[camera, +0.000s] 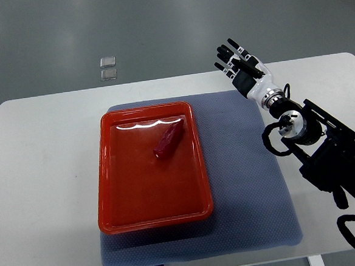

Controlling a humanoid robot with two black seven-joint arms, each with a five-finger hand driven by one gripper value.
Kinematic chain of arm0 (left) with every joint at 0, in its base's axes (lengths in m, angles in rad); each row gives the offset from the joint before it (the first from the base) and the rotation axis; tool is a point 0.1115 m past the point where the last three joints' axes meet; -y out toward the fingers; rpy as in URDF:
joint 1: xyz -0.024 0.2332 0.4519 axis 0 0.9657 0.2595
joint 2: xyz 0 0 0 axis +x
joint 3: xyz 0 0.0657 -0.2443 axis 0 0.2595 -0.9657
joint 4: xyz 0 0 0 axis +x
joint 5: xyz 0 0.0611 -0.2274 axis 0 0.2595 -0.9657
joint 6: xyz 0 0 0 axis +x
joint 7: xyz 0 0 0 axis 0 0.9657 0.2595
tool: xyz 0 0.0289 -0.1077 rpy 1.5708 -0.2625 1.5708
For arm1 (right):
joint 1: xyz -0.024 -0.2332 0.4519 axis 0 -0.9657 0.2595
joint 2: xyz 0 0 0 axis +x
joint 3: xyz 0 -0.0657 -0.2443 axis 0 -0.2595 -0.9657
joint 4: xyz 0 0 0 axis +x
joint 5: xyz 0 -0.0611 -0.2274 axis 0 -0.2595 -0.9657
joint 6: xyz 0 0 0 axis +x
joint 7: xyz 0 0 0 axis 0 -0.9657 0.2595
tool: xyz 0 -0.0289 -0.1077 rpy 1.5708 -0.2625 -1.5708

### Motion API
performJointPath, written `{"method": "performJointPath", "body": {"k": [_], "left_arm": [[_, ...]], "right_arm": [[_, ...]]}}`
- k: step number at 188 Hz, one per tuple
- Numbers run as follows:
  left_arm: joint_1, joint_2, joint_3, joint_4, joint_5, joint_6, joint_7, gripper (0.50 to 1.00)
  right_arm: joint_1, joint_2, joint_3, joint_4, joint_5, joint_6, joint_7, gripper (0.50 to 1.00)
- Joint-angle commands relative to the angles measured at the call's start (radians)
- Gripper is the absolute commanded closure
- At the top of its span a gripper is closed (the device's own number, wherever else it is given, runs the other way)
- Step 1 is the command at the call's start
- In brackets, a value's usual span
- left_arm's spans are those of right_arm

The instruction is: Place red pepper on red tray

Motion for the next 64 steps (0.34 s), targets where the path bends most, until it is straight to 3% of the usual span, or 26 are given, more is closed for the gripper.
{"method": "performJointPath", "body": {"k": [1,64], "left_arm": [[0.0,0.0,0.0,0.0,0.0,0.0,0.0,0.5],[0.0,0.0,0.002,-0.002,0.0,0.0,0.0,0.5]], "right_arm": [[-0.009,0.0,0.005,-0.005,0.002,0.002,0.009,0.603],[-0.015,0.001,0.021,-0.005,0.002,0.005,0.012,0.603]]}}
